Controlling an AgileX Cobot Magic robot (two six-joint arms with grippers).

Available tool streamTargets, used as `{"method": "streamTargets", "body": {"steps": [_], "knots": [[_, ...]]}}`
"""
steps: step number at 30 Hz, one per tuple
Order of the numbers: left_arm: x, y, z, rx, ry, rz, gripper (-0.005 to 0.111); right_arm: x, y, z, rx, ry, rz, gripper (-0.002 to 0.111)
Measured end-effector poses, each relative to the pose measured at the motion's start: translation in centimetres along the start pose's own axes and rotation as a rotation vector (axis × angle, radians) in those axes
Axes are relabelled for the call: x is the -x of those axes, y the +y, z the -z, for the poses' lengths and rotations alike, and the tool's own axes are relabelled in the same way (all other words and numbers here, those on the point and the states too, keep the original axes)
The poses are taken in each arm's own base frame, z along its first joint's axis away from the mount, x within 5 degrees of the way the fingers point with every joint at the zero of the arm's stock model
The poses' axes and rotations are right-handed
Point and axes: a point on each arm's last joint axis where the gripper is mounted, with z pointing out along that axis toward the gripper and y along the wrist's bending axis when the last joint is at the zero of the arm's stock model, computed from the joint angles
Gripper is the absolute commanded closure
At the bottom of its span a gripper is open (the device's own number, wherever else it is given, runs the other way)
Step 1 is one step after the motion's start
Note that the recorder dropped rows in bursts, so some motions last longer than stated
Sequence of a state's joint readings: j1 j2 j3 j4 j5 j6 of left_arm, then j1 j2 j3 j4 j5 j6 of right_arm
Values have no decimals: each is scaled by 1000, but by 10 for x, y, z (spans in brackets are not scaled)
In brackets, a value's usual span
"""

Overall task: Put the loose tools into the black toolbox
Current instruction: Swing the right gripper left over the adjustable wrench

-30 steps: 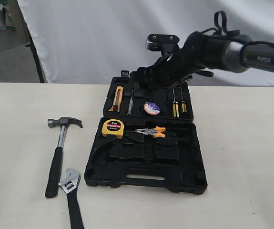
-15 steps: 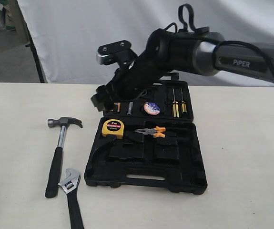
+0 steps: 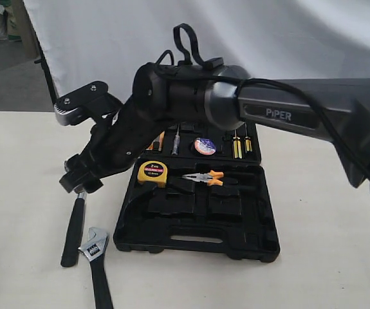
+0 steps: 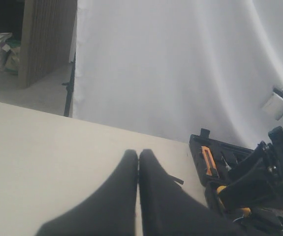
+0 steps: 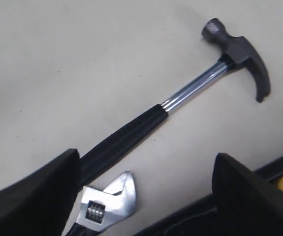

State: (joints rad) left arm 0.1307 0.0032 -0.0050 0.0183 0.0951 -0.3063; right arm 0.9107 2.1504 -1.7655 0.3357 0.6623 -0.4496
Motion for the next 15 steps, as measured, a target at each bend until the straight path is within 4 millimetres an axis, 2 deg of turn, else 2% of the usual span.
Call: {"method": "streamTargets", "body": {"steps": [6, 11, 15], "knots": [[0, 0, 0, 0, 0, 0, 106, 1, 20, -3, 35, 23, 32, 38], [0, 0, 0, 0, 0, 0, 106, -2, 22, -9, 40, 35, 36, 38], [0, 0, 0, 0, 0, 0, 106, -12, 23, -23, 59, 93, 32, 38]]}}
